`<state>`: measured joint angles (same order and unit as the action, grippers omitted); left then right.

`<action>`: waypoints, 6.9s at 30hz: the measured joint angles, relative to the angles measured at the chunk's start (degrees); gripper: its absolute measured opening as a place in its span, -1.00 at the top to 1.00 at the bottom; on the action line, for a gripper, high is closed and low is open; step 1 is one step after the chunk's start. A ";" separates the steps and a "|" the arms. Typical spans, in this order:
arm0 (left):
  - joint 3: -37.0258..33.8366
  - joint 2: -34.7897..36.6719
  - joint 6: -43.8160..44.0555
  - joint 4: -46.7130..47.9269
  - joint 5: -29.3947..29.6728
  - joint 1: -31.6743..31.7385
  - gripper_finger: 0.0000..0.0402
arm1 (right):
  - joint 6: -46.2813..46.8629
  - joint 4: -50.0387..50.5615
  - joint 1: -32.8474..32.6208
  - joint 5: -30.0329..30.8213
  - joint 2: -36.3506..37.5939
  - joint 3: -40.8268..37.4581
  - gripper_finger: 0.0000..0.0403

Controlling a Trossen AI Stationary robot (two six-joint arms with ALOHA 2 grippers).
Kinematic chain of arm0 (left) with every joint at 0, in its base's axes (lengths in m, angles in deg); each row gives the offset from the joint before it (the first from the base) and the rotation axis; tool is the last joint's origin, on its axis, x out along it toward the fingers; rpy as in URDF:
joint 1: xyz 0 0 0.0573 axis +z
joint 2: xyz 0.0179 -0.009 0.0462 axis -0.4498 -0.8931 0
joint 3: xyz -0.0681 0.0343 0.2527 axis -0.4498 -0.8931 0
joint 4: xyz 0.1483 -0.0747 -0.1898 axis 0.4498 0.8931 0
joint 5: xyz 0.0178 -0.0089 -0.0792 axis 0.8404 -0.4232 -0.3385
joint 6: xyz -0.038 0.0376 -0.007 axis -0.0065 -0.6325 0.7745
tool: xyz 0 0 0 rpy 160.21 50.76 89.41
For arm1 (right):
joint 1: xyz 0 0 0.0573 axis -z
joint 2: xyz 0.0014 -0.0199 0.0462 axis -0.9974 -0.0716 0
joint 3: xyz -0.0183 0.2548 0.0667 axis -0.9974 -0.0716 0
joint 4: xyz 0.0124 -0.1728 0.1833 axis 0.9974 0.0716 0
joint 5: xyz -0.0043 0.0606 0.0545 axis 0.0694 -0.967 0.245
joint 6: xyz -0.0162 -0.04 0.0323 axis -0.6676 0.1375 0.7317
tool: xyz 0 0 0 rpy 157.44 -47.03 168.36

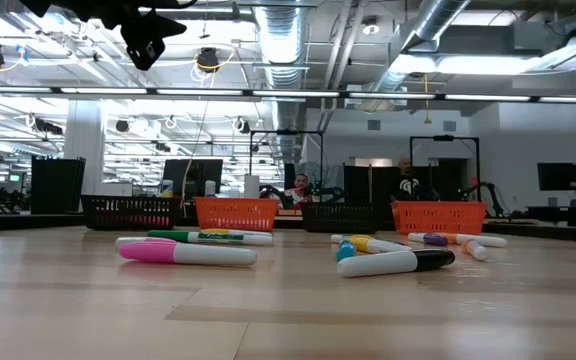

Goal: Pick & Place Markers
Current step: Put the large blue marker pen into the left orange bin

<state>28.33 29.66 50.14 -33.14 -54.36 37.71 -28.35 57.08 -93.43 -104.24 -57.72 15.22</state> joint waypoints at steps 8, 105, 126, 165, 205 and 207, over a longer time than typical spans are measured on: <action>0.00 0.00 -0.32 0.00 -0.02 0.00 0.27 | -1.39 7.33 0.40 8.53 -0.07 0.00 0.68; 0.00 -10.51 -7.58 -16.80 9.22 5.03 0.69 | 1.73 -6.88 26.58 9.83 -35.08 23.04 0.18; 0.00 -14.33 -14.91 -10.00 4.03 15.54 0.69 | -25.34 44.10 31.48 24.70 -17.42 23.02 0.32; 29.52 -52.40 -40.84 10.51 7.33 29.09 0.69 | -2.90 5.84 18.01 64.75 28.53 -31.90 0.37; 41.53 -67.58 -45.51 26.20 10.33 29.65 0.60 | -4.37 4.73 17.40 73.30 40.21 -41.38 0.38; 41.51 -67.58 -45.51 26.47 10.32 29.81 0.62 | -4.37 4.73 17.40 73.30 40.19 -41.38 0.38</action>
<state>69.83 -37.92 4.64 -6.68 -44.03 67.52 -32.72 61.81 -76.03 -30.93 -17.52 -26.15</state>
